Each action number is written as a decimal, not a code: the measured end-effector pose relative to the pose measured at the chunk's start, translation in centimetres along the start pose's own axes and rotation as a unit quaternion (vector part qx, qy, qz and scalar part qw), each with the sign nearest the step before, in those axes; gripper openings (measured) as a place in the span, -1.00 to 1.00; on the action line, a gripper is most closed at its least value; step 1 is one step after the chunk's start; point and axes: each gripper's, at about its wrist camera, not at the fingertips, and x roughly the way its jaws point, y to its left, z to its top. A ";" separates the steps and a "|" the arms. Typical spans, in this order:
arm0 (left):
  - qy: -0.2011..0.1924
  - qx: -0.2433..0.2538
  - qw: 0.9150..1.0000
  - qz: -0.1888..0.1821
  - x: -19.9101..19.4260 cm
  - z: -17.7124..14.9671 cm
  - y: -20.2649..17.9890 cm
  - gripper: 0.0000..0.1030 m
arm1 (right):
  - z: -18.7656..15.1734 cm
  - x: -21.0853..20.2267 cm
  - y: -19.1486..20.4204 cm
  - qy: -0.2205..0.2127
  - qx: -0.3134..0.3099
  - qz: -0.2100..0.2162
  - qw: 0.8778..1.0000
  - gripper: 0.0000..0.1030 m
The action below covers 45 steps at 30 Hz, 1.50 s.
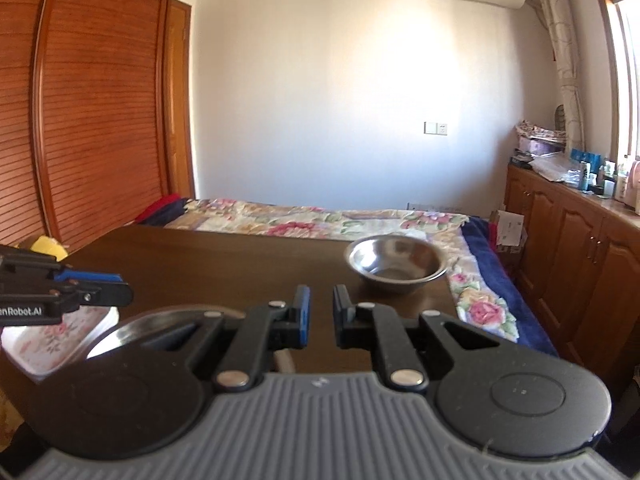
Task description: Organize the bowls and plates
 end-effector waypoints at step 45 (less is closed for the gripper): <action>0.054 0.071 0.996 -0.027 18.9 9.1 -1.6 0.14 | 1.4 13.1 -10.1 0.048 0.005 -0.034 0.998 -0.12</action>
